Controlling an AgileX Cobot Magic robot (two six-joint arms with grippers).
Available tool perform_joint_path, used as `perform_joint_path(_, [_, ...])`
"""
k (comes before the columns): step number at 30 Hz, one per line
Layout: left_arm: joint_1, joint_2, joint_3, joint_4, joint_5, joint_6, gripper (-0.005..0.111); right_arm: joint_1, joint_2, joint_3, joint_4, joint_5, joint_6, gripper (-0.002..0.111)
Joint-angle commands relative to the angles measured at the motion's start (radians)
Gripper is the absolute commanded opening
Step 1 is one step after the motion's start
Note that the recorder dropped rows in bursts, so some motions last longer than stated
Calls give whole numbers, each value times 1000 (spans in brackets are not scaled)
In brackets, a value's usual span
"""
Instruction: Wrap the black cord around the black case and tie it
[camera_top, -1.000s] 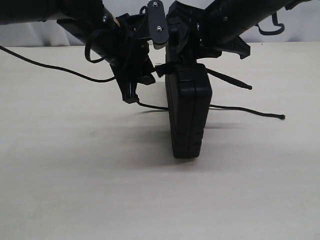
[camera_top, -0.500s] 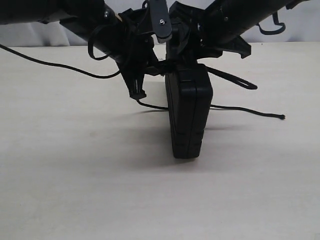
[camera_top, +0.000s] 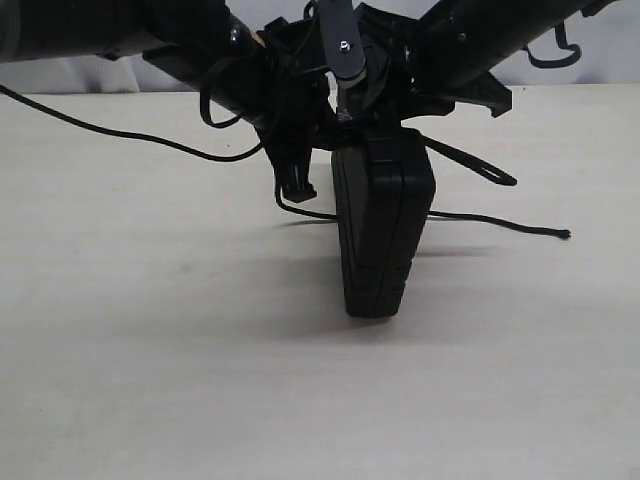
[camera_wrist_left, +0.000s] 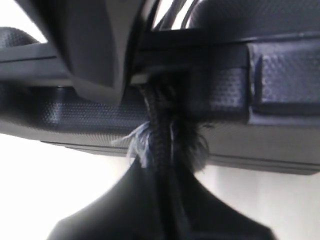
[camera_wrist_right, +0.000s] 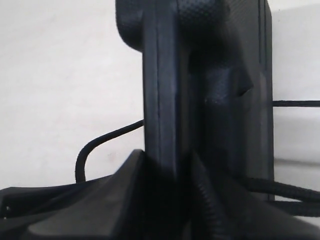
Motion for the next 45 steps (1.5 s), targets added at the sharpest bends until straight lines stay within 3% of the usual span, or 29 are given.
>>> perform_joint_path(1, [-31, 36, -2, -26, -4, 0, 0, 13, 6, 7, 6, 52, -12, 4])
perform_joint_path(6, [-27, 28, -2, -6, 23, -2, 6, 13, 6, 7, 6, 52, -12, 4])
perform_joint_path(13, [0, -33, -2, 116, 77, -86, 50, 13, 6, 7, 6, 48, -12, 4])
perform_joint_path(16, [22, -74, -2, 121, 107, -86, 56, 13, 6, 7, 6, 48, -12, 4])
perform_joint_path(23, [114, -99, -2, 118, 137, -84, 55, 13, 6, 7, 6, 50, -12, 4])
perform_joint_path(26, [128, -71, -2, -21, 137, -54, 55, 13, 6, 7, 6, 50, -12, 4])
perform_joint_path(29, [124, -41, -2, -152, 167, 85, 55, 13, 6, 7, 6, 50, -12, 4])
perform_joint_path(32, [120, -18, -2, -184, 178, 166, 54, 13, 6, 7, 6, 50, -12, 4])
perform_joint_path(34, [119, -6, -2, -181, 154, 161, 46, 13, 6, 7, 6, 50, -12, 4])
perform_joint_path(38, [121, -3, -2, -177, 132, 156, 16, 13, 6, 7, 6, 50, -12, 4])
perform_joint_path(41, [119, -3, -2, -183, 130, 156, 0, 13, 6, 7, 6, 50, -12, 4])
perform_joint_path(45, [115, -2, -2, -191, 119, 160, 0, 13, 6, 7, 6, 50, -12, 4])
